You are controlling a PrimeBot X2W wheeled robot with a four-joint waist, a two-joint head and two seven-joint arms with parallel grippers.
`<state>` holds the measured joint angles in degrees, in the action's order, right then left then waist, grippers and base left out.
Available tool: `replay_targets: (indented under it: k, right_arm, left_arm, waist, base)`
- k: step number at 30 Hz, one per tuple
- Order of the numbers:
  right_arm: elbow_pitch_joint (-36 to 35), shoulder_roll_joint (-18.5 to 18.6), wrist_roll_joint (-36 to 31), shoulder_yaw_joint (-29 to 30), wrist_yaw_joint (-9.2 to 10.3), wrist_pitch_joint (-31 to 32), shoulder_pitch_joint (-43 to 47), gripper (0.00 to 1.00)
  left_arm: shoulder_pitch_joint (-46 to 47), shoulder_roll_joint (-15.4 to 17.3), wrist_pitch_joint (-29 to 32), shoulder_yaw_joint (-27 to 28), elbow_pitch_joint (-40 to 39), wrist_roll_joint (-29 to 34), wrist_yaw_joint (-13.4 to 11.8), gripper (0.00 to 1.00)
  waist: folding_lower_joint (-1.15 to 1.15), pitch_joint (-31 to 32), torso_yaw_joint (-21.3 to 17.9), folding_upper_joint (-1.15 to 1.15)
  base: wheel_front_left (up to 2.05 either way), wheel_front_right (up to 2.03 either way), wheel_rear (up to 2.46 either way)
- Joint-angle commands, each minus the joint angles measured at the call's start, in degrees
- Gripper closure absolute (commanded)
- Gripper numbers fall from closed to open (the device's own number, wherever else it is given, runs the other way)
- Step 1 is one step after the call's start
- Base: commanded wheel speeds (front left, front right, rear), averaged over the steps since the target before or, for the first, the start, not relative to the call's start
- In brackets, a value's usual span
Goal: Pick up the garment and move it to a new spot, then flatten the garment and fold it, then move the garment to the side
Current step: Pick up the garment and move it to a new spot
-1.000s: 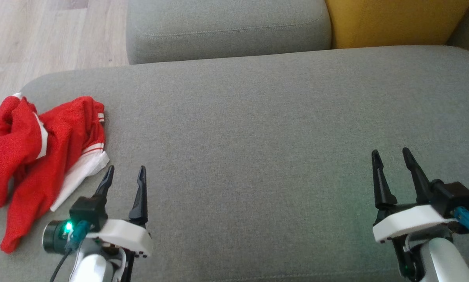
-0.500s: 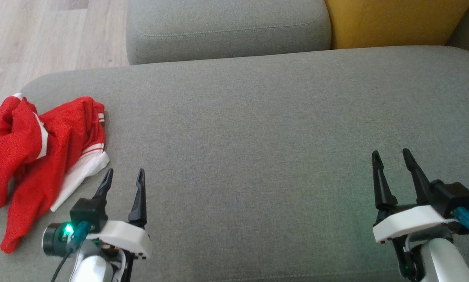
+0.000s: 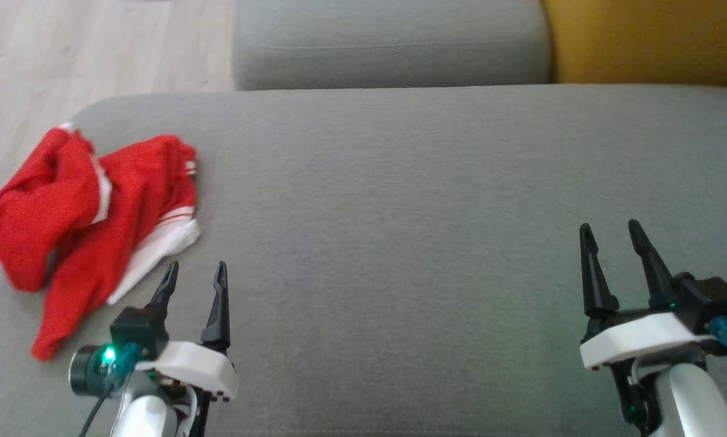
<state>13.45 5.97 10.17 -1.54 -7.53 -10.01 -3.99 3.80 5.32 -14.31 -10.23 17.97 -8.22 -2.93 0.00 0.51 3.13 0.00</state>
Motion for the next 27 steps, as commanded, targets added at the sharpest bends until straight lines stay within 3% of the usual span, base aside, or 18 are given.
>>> replay_targets:
  k: [1, 5, 15, 27]
  right_arm:
    - [-3.0, 0.2, 0.1, -1.5, 0.04, 0.5, -1.4, 0.00]
    - [-4.9, -0.1, -0.3, -2.1, 0.04, 1.2, -1.2, 0.00]
    - [-7.2, -1.0, -1.6, -2.7, 0.04, 2.4, -0.4, 0.00]
    - [-7.0, -1.9, -1.7, -3.1, 0.04, 2.5, -0.1, 0.00]
  left_arm:
    - [3.2, 0.5, -0.7, 2.4, -2.0, 0.0, 0.4, 0.00]
    - [3.5, 1.0, -0.7, 3.4, -2.5, 0.1, 0.4, 0.00]
    - [3.6, 1.8, -0.7, 4.5, -3.0, 0.7, 0.5, 0.00]
    - [3.5, 1.9, -0.7, 5.4, -3.5, 0.9, 0.9, 0.00]
  waist:
    - [0.00, -0.3, 3.9, 0.00]
    - [0.00, -0.5, 9.9, 0.00]
    - [0.00, -0.7, 19.1, 0.00]
    - [0.00, -0.4, 22.4, 0.00]
  base:
    - [0.00, 0.00, 0.00]
    - [0.00, 0.00, 0.00]
    - [0.00, 0.00, 0.00]
    - [0.00, 0.00, 0.00]
